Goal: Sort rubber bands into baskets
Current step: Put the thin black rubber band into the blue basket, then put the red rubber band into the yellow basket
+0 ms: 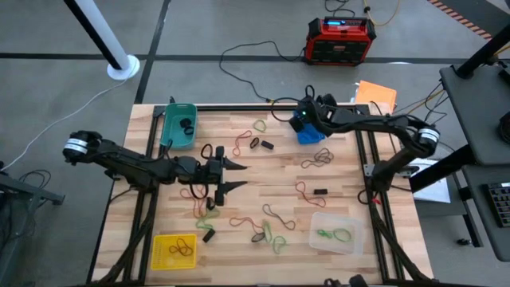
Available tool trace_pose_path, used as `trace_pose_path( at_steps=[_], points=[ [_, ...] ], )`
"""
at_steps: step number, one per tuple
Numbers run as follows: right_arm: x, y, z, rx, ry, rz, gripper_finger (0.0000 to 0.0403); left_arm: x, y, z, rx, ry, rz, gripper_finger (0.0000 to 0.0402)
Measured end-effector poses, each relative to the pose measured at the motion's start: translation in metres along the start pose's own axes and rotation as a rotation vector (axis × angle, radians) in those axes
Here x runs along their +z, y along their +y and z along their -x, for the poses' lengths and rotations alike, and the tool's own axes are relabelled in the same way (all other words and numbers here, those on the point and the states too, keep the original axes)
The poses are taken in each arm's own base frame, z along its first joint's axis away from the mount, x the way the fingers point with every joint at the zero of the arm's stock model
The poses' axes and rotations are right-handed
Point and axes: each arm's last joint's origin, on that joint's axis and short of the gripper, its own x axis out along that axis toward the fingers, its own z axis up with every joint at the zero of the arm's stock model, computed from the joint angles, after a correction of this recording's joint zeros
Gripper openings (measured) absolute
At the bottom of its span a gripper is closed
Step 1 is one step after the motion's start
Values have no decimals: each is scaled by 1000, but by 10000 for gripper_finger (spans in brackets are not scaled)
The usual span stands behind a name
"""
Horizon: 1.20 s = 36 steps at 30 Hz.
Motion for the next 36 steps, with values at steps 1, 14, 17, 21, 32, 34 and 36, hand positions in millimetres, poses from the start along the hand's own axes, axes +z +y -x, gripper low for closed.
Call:
trace_pose_path(
  at_steps=[1, 14, 17, 21, 32, 34, 36],
  points=[
    [-2, 0, -4, 6, 17, -16, 9, -1, 0, 0, 0, 4, -1, 215],
    [-8, 4, -18, -12, 58, -64, 49, -6, 0, 0, 3, 56, 19, 215],
    [-7, 3, -17, -11, 53, -67, 71, -6, 0, 0, 4, 56, 24, 215],
    [-7, 2, -15, -3, 52, -69, 99, -6, 0, 0, 4, 56, 29, 215],
    [-1, 17, 20, 195, 5, -46, 139, -16, 5, 1, 125, 151, 118, 214],
    [0, 20, 33, 229, -14, -39, 141, -24, 13, 2, 208, 219, 171, 210],
    [0, 22, 46, 258, -35, -31, 142, -32, 22, 4, 273, 293, 228, 203]
  ],
)
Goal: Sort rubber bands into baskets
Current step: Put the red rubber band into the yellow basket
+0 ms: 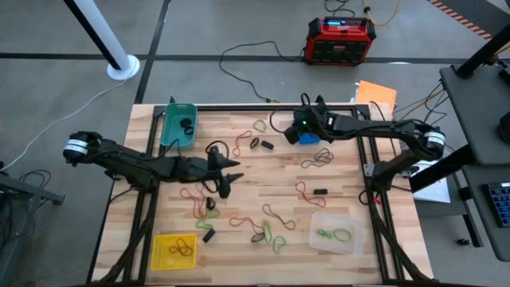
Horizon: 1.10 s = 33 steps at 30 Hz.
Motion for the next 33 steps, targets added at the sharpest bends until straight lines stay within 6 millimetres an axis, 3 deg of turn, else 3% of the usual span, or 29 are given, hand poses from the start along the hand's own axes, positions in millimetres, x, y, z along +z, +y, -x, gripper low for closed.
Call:
trace_pose_path(
  at_steps=[6, 17, 26, 33],
  points=[
    [1, 14, 38, 92, -63, 39, 135, -8, 26, -5, 143, 119, 104, 185],
    [-27, 36, 99, 244, -15, 181, 151, -7, 42, -7, 218, 150, 129, 183],
    [-37, 56, 109, 319, -39, 151, 167, -1, 53, -10, 287, 182, 175, 185],
    [-39, 65, 102, 317, -34, 167, 175, 25, 56, -40, 390, 363, 57, 185]
  ],
)
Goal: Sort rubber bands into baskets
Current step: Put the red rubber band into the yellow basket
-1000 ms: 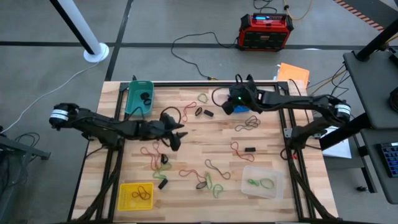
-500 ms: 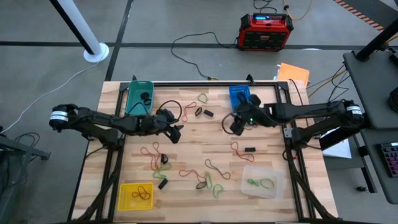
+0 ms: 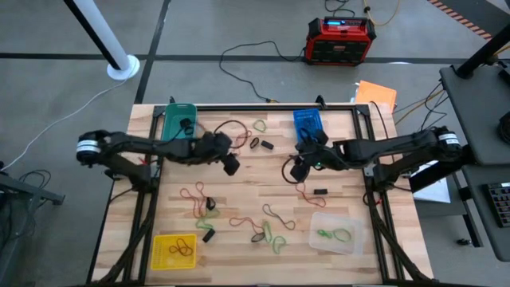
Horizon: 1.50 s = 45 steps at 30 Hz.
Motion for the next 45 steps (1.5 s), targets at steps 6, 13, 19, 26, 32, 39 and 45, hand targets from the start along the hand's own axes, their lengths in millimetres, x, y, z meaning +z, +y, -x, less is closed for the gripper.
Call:
trace_pose_path(
  at_steps=[6, 13, 19, 26, 32, 39, 45],
  points=[
    [-4, 2, -1, 2, 16, 5, 178, 13, 16, -38, 134, 153, -17, 185],
    [-7, 7, 1, 20, 15, 19, 181, 13, 31, -73, 154, 241, 30, 185],
    [-7, 7, 1, 19, 15, 18, 185, 17, 28, -81, 151, 241, 32, 185],
    [-7, 7, 1, 19, 15, 19, 185, 18, 28, -88, 150, 228, 41, 185],
    [-7, 7, 1, 20, 14, 18, 185, 13, 29, -100, 155, 228, 46, 185],
    [-7, 7, 1, 20, 13, 17, 185, 7, 28, -112, 163, 242, 29, 185],
    [-8, 7, 0, 18, 16, 18, 185, 5, 28, -115, 171, 244, 24, 149]
  ],
)
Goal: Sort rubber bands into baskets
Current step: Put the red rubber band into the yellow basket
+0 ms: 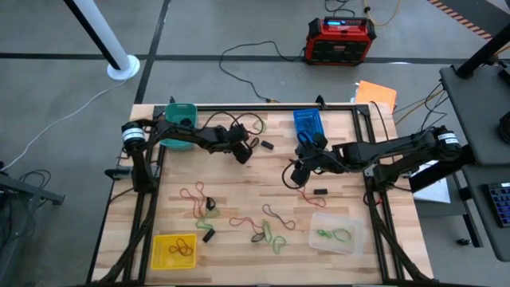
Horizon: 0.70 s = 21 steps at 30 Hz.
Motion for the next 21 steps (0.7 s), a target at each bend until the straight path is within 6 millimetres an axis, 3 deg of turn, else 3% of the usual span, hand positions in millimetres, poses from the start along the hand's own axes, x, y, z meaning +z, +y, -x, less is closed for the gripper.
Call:
trace_pose_path(
  at_steps=[8, 15, 21],
  points=[
    [-3, 0, -1, -2, 7, -7, 185, -1, -1, -1, -2, 3, -19, 11],
    [-5, 5, 1, 15, 7, 5, 185, -1, -2, 10, 20, -13, -77, 1],
    [-7, 10, 4, 31, 6, 21, 185, 2, -6, 46, -8, -52, -129, 0]
  ],
)
